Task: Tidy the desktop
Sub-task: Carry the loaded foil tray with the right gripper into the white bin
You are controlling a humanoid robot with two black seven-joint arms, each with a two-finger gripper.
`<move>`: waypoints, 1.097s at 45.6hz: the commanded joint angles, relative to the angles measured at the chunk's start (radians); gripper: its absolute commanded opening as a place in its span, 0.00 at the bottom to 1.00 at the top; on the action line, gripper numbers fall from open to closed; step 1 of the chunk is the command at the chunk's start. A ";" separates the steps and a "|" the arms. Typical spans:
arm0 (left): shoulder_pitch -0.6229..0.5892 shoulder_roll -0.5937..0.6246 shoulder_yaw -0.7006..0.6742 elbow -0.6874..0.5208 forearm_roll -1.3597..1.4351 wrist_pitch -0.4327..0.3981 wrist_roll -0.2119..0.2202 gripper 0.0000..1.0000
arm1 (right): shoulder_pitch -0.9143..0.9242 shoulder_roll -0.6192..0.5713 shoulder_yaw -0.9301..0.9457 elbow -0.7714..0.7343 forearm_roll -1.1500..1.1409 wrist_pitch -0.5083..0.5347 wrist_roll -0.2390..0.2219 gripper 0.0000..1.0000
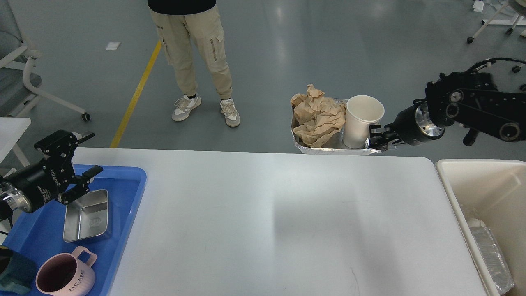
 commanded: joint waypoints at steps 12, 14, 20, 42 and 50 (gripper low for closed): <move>-0.008 0.003 0.000 0.000 0.000 -0.007 0.000 0.98 | -0.247 -0.326 0.227 0.026 0.008 -0.013 0.000 0.00; -0.011 0.003 0.000 -0.002 0.000 -0.007 0.000 0.98 | -0.279 -0.348 0.255 0.021 0.019 -0.017 0.002 0.00; -0.014 0.013 0.000 -0.006 0.000 -0.007 0.000 0.98 | -0.383 -0.419 0.312 0.026 0.114 -0.054 0.002 0.00; -0.022 0.046 -0.004 -0.008 0.000 -0.023 -0.004 0.98 | -0.647 -0.524 0.313 0.006 0.436 -0.206 0.002 0.00; -0.022 0.057 -0.006 -0.009 -0.001 -0.023 -0.010 0.98 | -0.707 -0.518 0.310 -0.062 0.510 -0.226 0.000 0.00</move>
